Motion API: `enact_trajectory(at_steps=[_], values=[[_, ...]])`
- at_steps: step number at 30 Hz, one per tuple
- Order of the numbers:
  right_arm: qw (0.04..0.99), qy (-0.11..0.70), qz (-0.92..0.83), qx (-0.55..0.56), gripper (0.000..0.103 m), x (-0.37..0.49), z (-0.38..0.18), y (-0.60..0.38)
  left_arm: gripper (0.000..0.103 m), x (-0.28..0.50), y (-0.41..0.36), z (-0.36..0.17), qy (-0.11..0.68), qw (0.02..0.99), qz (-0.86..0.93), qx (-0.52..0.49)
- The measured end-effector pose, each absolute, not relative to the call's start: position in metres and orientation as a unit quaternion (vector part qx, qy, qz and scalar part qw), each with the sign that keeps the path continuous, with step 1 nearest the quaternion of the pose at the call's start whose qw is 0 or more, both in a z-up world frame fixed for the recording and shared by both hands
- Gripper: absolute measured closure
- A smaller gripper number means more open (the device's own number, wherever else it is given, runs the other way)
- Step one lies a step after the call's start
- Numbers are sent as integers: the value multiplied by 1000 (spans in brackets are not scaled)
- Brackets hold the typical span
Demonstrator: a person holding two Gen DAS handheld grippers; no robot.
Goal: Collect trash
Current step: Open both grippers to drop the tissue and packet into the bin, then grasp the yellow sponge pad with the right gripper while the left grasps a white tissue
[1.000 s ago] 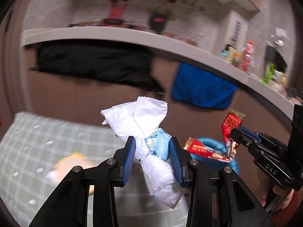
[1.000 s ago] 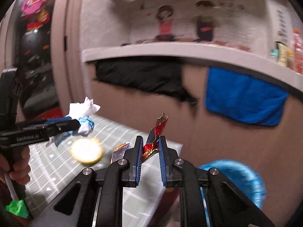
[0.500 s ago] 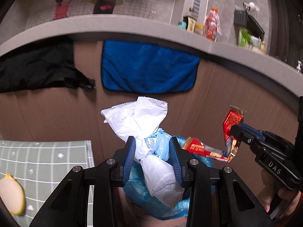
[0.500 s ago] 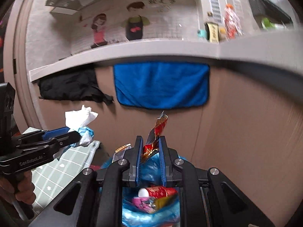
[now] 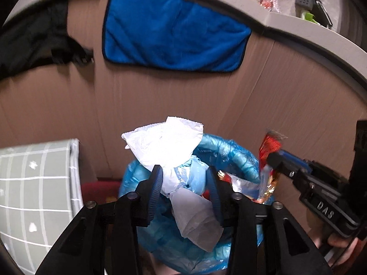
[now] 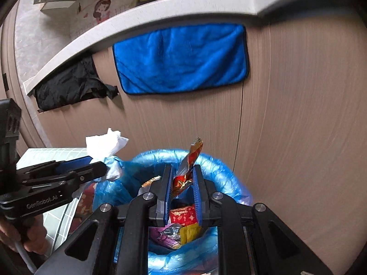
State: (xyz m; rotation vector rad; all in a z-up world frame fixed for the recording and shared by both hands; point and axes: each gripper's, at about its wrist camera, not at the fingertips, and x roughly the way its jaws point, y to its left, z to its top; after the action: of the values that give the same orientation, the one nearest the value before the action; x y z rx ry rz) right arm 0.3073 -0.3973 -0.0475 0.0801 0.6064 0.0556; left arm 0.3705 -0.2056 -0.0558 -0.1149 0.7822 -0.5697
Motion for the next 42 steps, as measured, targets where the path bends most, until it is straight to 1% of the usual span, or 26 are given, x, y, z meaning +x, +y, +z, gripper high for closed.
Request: enact_trajectory(at_steps=[1,2,3,4,5,11,14,17,19,21,25,28,29,30,31,35,36,37,38,39,42], values=[[952,303,30,42,80,309,-51,-398,59,374,-206,-58,383,879,-278,-61],[951,304,32,44,72,310,-54,-398,55,378,-204,-60,392,872,-285,-72],[951,305,34,45,61,311,-57,-399,53,380,-202,-60,397,869,-286,-80],[950,306,39,47,57,311,-60,-399,51,382,-200,-60,398,868,-282,-88],[950,306,42,49,56,310,-62,-399,51,383,-196,-58,396,871,-276,-93],[948,312,33,52,56,306,-59,-396,51,369,-154,-30,370,893,-239,-96],[950,306,40,42,56,299,-49,-383,51,349,-113,-15,350,909,-206,-91],[953,297,58,18,56,293,-35,-358,51,331,-62,-8,347,920,-159,-89],[953,288,96,6,55,288,-22,-323,51,318,-29,-6,344,925,-134,-93],[952,286,110,3,53,287,-18,-311,51,302,6,-5,342,928,-110,-94],[943,285,173,-19,52,284,-5,-250,51,273,74,-8,338,934,-56,-100],[930,292,220,-39,52,282,-2,-203,51,257,127,-15,337,933,-19,-126],[925,294,234,-52,52,280,-2,-186,51,251,147,-17,336,932,-5,-138],[915,301,257,-83,52,278,-7,-149,51,246,161,-19,334,931,5,-145],[915,301,257,-83,52,278,-7,-149,51,241,176,-21,332,931,17,-151],[889,323,305,-113,52,276,-23,-88,51,223,226,-33,328,927,62,-171],[874,338,330,-116,53,276,-33,-58,51,218,236,-36,329,926,65,-174],[874,338,330,-116,53,276,-33,-58,51,214,245,-39,331,925,68,-177],[863,349,344,-124,53,278,-44,-32,51,211,253,-42,332,923,71,-179],[863,349,344,-124,53,278,-44,-32,51,208,259,-45,333,922,74,-180],[852,349,353,-163,53,278,-62,13,51,200,278,-55,339,918,80,-190]])
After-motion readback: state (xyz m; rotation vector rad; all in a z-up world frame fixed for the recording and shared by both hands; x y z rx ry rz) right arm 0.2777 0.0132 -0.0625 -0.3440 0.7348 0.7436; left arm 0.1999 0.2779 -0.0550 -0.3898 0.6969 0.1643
